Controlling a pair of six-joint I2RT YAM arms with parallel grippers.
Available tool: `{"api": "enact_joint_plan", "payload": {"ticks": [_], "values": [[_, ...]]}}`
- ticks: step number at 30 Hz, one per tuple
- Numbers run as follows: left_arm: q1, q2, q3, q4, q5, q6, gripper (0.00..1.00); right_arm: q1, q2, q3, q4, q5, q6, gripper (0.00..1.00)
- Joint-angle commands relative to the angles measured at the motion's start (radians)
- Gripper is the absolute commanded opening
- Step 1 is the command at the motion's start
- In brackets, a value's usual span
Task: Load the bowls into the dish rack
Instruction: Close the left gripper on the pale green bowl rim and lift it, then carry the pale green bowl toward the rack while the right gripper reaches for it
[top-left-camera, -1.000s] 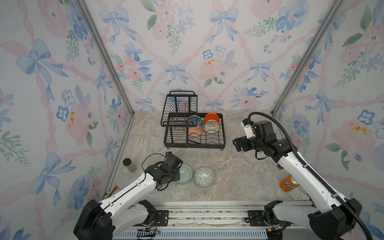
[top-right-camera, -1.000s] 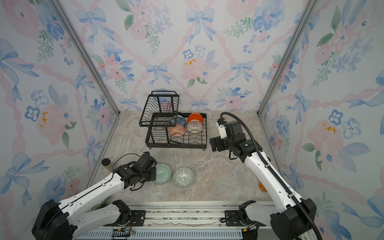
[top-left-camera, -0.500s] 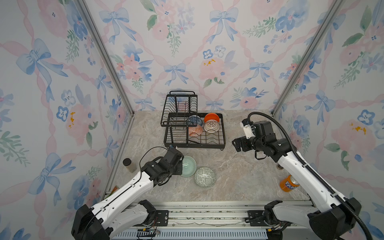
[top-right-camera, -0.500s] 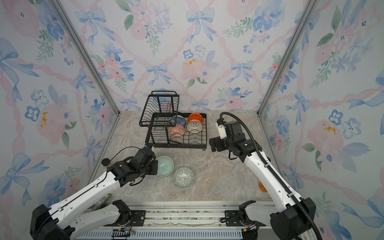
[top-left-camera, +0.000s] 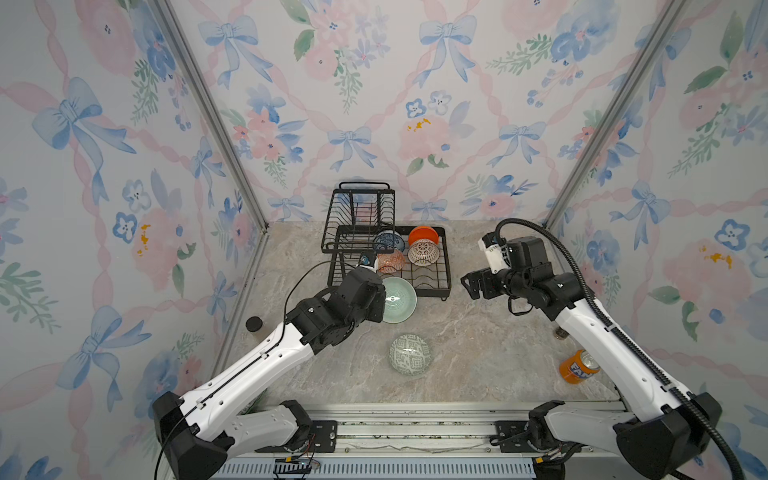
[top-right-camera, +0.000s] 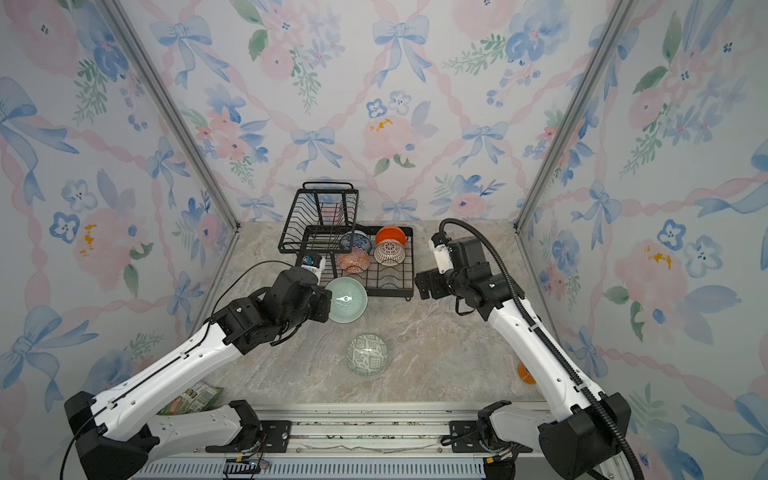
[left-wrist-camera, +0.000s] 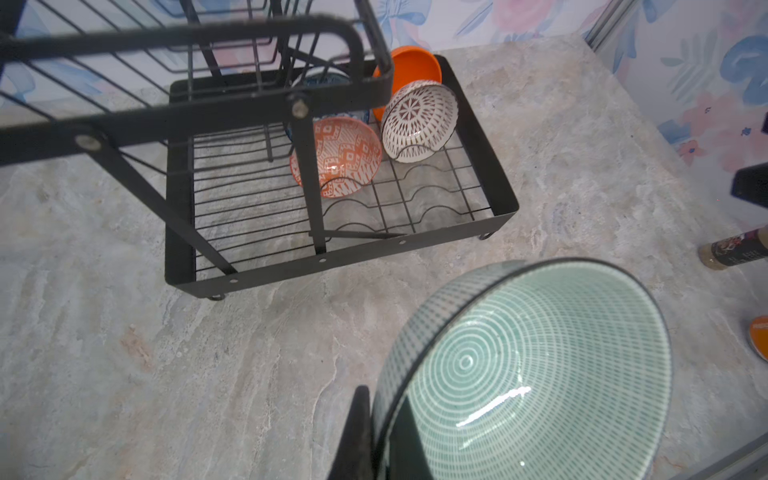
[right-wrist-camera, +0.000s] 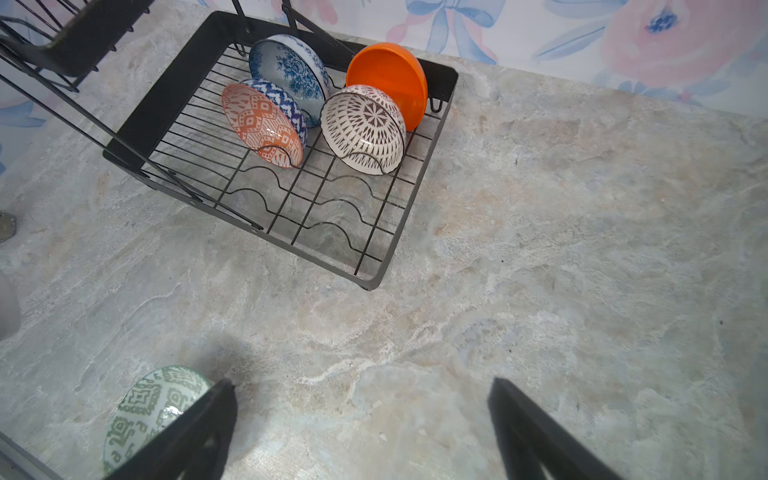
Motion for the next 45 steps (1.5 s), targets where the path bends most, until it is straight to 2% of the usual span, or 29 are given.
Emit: {"api": "enact_joint_plan", "payload": {"ticks": [1,9,17,24,31,36,42,45], "values": [[-0.012,0.034,0.095,0.061,-0.051,0.08,0.0,-0.007,-0.019,0.066,-0.013,-0.014,0.016,0.97],[-0.017,0.187,0.275,0.154,-0.001,0.233,0.0,-0.002,-0.071,0.179,-0.007,-0.029,0.035,0.97],[-0.013,0.332,0.427,0.216,0.033,0.325,0.0,0.035,-0.073,0.271,-0.011,-0.042,0.04,0.97],[-0.012,0.442,0.562,0.229,0.085,0.346,0.0,0.074,-0.016,0.29,0.053,-0.037,0.073,0.97],[-0.014,0.48,0.599,0.24,0.103,0.339,0.0,0.079,0.042,0.304,0.085,-0.01,0.1,0.99],[-0.013,0.485,0.602,0.25,0.096,0.339,0.0,0.079,0.058,0.298,0.09,-0.006,0.111,0.89],[-0.012,0.486,0.601,0.256,0.09,0.339,0.0,0.084,0.082,0.301,0.078,-0.005,0.118,0.66],[-0.009,0.489,0.596,0.267,0.092,0.336,0.0,0.087,0.086,0.296,0.079,-0.009,0.12,0.61]]}}
